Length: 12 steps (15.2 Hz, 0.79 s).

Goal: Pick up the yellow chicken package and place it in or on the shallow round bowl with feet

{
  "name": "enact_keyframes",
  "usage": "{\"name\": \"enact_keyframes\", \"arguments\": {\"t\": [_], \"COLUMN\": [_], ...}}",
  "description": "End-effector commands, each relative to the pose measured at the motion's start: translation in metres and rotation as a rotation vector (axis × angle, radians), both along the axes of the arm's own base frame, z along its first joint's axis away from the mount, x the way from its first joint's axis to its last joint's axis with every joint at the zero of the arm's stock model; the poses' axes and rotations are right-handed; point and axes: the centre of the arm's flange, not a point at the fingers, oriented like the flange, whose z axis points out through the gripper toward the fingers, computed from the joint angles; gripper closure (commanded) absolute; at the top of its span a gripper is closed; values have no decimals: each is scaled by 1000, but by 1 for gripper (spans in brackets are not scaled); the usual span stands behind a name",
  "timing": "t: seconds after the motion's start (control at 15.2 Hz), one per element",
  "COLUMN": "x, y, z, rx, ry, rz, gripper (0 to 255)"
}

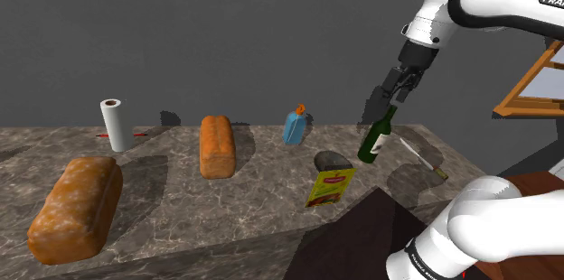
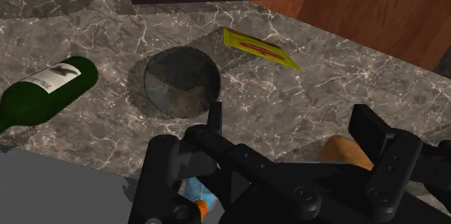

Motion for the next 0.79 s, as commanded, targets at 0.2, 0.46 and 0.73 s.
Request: {"name": "enact_keyframes", "arguments": {"t": [0.2,0.46,0.73], "x": [-1,-2,-1], "y": [-3,-7,-11], "z": [-39,-92,-144], "rx": [-2,-4,-6], "ry": [-10,-23,-36], "rz": [178,414,651], "gripper": [0,0,0]}}
